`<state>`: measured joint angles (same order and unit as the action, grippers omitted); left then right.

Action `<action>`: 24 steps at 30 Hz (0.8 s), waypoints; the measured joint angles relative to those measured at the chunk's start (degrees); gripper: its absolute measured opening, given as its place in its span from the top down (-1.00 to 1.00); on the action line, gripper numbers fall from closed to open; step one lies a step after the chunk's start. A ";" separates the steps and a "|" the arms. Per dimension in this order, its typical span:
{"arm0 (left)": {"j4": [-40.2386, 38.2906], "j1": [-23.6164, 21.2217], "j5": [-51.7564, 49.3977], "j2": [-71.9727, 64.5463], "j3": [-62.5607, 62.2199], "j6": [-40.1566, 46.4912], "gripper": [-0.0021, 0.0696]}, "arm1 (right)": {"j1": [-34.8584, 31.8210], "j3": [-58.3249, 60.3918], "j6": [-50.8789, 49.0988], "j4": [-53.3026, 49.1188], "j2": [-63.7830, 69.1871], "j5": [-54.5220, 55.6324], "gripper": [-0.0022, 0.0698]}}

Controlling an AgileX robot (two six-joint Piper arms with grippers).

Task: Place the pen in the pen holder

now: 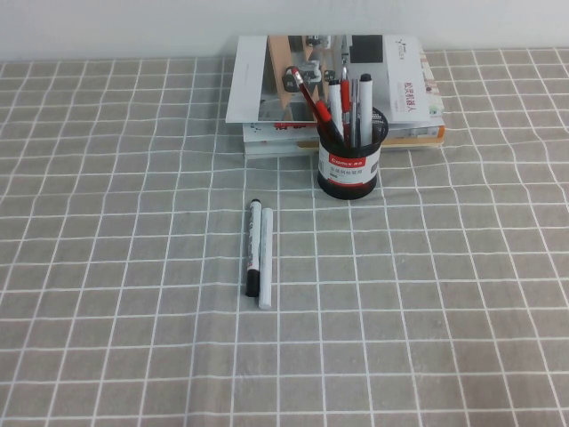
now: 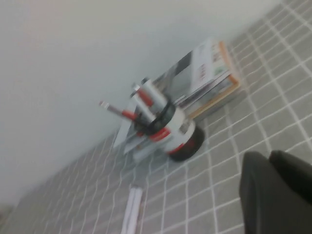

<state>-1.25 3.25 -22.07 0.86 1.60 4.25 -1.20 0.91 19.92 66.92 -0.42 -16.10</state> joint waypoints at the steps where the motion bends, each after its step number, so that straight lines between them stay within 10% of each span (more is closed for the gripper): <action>1: 0.00 0.00 0.00 0.00 0.00 0.00 0.95 | 0.00 -0.89 1.07 -1.28 0.14 -1.68 0.97; 15: 0.00 0.00 0.00 0.00 0.00 0.00 0.95 | 0.00 -39.50 -7.37 -38.47 42.17 -46.30 0.97; 24: 0.00 0.00 0.00 0.00 0.00 0.00 0.95 | 9.48 -53.23 -17.66 -49.16 65.31 -51.62 0.97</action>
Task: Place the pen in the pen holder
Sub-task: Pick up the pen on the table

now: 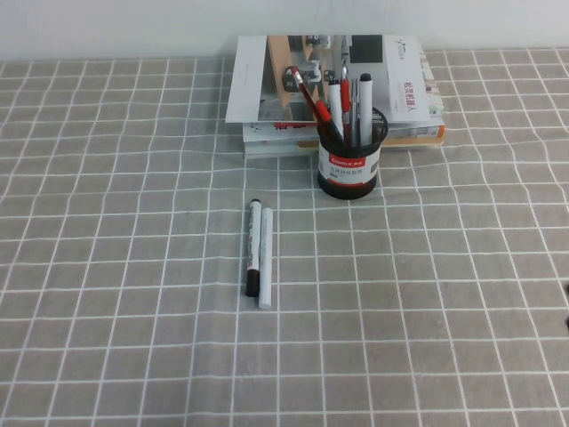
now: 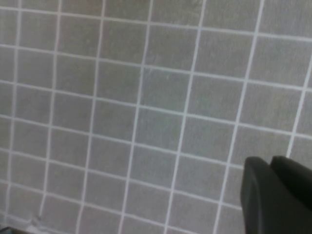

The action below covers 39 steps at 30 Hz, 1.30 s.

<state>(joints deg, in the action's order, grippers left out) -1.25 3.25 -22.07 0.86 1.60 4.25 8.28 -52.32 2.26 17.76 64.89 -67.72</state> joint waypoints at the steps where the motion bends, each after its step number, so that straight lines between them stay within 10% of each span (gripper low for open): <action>1: 0.00 0.00 0.00 0.00 0.00 0.00 0.95 | 2.58 -1.56 -2.71 -2.30 1.95 0.51 0.97; 23: 0.00 0.00 0.00 0.00 0.00 0.00 0.95 | 28.55 -52.06 -19.01 -16.28 50.84 -2.12 0.95; 32: 0.00 0.00 0.00 0.00 0.00 0.00 0.95 | 32.14 -69.78 -22.94 -20.09 65.04 -2.49 0.05; 39: 0.00 0.00 0.00 0.00 0.00 0.00 0.95 | 33.60 -78.18 -23.28 -22.77 72.30 -2.58 0.05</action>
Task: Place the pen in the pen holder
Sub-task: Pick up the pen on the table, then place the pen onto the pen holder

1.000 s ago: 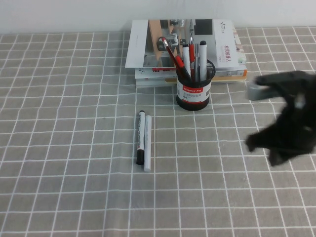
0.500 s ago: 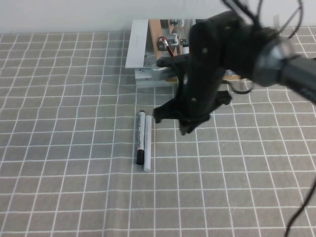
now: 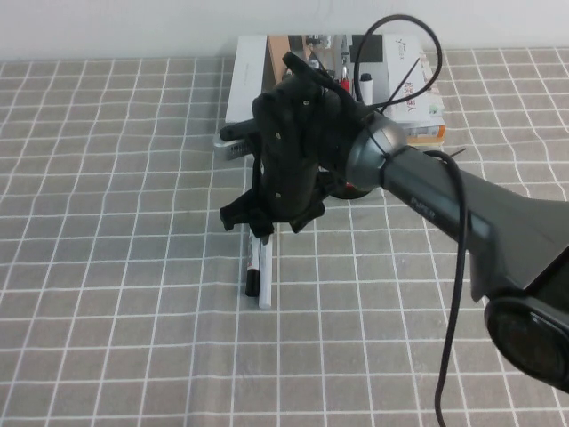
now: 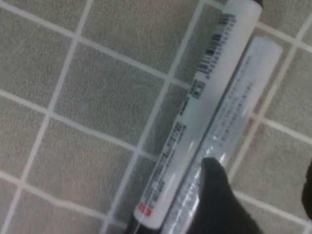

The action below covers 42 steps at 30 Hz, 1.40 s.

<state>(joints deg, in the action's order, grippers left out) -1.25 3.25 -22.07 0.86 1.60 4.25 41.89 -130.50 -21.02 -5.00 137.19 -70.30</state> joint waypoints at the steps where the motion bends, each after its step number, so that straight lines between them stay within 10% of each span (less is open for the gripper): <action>1: 0.00 0.00 0.00 0.00 0.00 0.00 0.95 | 0.00 -0.50 0.00 0.11 0.58 0.00 0.06; 19: 0.00 0.00 0.00 0.00 0.00 0.00 0.95 | 0.76 -1.57 -0.14 3.21 3.62 -0.15 0.09; 26: 0.00 0.00 0.00 0.00 0.00 0.00 0.95 | 0.80 -1.57 -0.28 4.46 3.75 -0.15 0.68; 30: 0.00 0.00 0.00 0.00 0.00 0.00 0.95 | 1.03 -0.49 -1.28 4.68 2.85 -0.15 0.67; 42: 0.00 0.00 0.00 0.00 0.00 0.00 0.95 | 2.83 30.96 -10.59 -2.84 -23.49 14.17 0.67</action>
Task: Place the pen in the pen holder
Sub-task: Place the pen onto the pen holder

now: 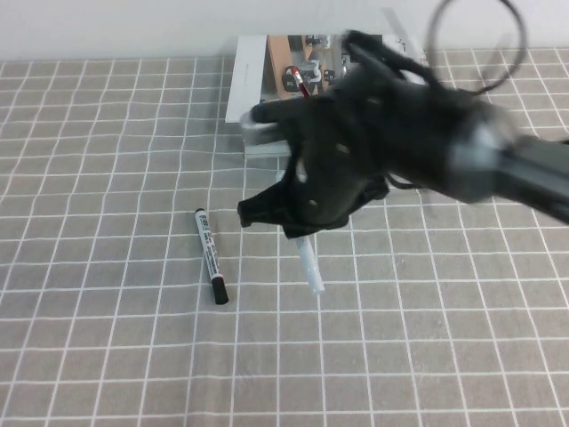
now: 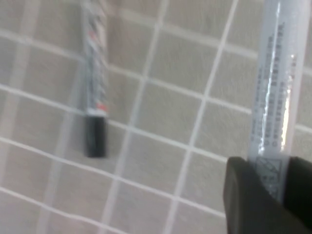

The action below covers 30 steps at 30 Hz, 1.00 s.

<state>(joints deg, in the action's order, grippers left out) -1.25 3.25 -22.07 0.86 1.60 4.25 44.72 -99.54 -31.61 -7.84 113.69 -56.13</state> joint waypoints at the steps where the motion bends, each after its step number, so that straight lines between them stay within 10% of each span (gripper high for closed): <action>1: 0.00 0.00 0.00 0.00 0.00 0.00 0.95 | 0.00 5.25 -1.02 -0.12 -3.46 5.73 0.67; 14: 0.00 0.00 0.00 0.00 0.00 0.00 0.95 | -8.31 46.90 14.80 9.00 -19.81 95.96 0.67; 30: 0.00 0.00 0.00 0.00 0.00 0.00 0.95 | -14.74 28.75 29.64 13.93 -0.05 98.90 0.64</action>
<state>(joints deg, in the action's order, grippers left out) -1.25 3.25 -22.07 0.86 1.60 4.25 29.97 -70.80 -1.97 6.09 113.64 42.77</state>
